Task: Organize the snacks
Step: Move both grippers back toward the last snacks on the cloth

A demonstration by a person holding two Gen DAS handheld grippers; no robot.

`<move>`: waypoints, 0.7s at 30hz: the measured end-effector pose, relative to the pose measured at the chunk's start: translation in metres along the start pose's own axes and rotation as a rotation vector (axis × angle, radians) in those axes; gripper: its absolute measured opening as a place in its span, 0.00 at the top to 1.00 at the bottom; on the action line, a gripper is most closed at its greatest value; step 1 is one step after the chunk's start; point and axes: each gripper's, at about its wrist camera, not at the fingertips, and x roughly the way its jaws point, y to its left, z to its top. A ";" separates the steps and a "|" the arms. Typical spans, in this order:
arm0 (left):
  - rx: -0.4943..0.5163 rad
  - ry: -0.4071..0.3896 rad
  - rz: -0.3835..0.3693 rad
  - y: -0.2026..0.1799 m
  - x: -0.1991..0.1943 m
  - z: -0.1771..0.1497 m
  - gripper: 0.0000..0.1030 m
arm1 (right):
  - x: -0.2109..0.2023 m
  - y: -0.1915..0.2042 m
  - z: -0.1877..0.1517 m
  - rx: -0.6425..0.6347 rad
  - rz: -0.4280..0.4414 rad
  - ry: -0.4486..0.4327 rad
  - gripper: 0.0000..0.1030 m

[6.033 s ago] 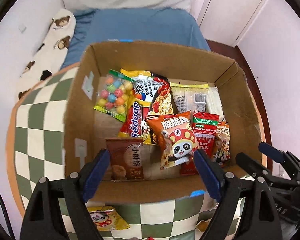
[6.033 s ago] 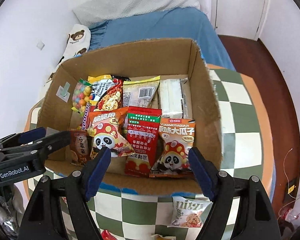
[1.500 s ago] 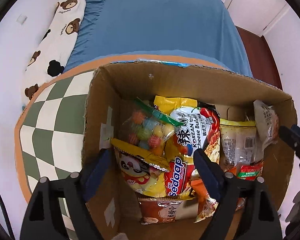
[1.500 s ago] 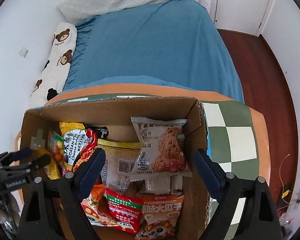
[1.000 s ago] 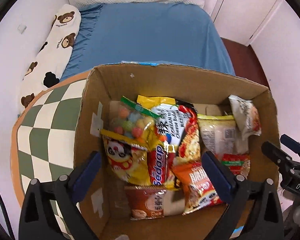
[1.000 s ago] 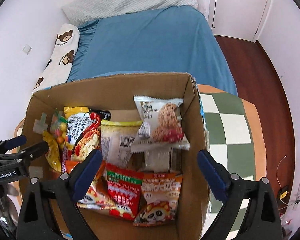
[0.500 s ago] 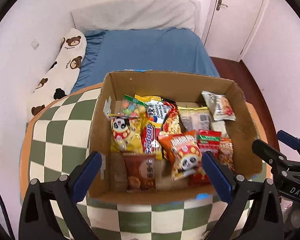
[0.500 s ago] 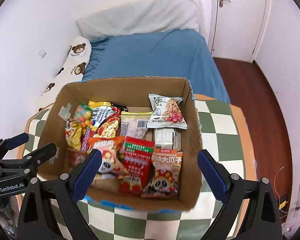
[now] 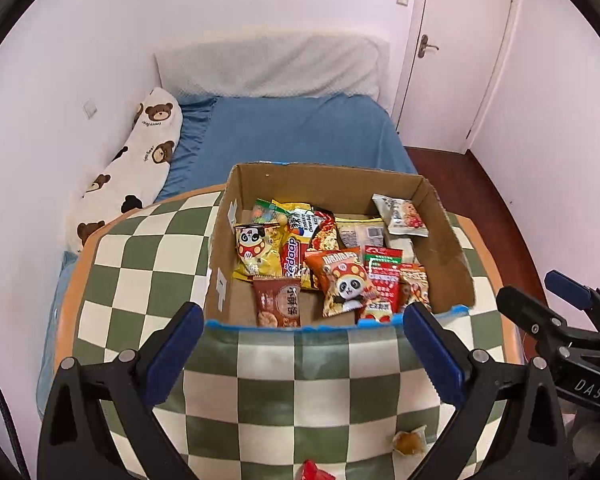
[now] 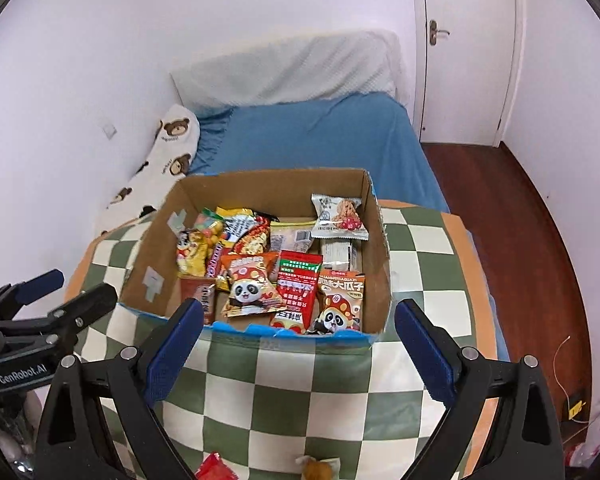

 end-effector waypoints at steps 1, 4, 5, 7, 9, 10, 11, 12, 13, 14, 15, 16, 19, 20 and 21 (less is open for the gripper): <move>0.000 -0.005 -0.006 -0.001 -0.005 -0.003 0.01 | -0.009 0.001 -0.003 0.000 0.001 -0.013 0.05; 0.007 -0.026 -0.009 -0.004 -0.020 -0.012 0.01 | -0.028 0.005 -0.011 -0.004 -0.008 -0.049 0.05; 0.008 -0.037 -0.011 -0.005 -0.026 -0.014 0.01 | -0.033 0.006 -0.013 -0.003 -0.007 -0.055 0.05; 0.015 -0.050 -0.006 -0.008 -0.034 -0.019 0.01 | -0.044 0.007 -0.019 0.003 -0.004 -0.073 0.05; 0.013 -0.050 -0.010 -0.008 -0.037 -0.023 0.01 | -0.049 0.007 -0.023 0.009 0.003 -0.074 0.05; 0.013 -0.046 -0.008 -0.009 -0.038 -0.025 0.01 | -0.051 0.007 -0.026 0.015 0.011 -0.071 0.05; 0.015 -0.037 -0.008 -0.009 -0.038 -0.028 0.01 | -0.052 0.006 -0.029 0.020 0.018 -0.066 0.05; 0.019 -0.028 -0.009 -0.008 -0.037 -0.032 0.01 | -0.052 0.004 -0.033 0.025 0.025 -0.056 0.05; 0.026 -0.014 -0.007 -0.008 -0.035 -0.038 0.01 | -0.050 0.002 -0.038 0.036 0.039 -0.039 0.05; 0.033 -0.002 -0.001 -0.008 -0.033 -0.044 0.01 | -0.046 -0.002 -0.044 0.050 0.059 -0.015 0.05; 0.043 0.017 0.005 -0.007 -0.029 -0.052 0.01 | -0.041 -0.005 -0.051 0.062 0.074 0.012 0.05; 0.055 0.043 0.008 -0.005 -0.022 -0.064 0.01 | -0.034 -0.010 -0.063 0.082 0.084 0.054 0.05; 0.122 0.162 0.022 -0.004 0.005 -0.100 0.01 | -0.011 -0.023 -0.101 0.130 0.093 0.160 0.05; 0.154 0.218 0.020 -0.006 0.018 -0.115 0.01 | -0.002 -0.028 -0.113 0.150 0.096 0.196 0.05; 0.198 0.272 0.020 -0.008 0.030 -0.132 0.01 | 0.006 -0.034 -0.125 0.173 0.102 0.233 0.05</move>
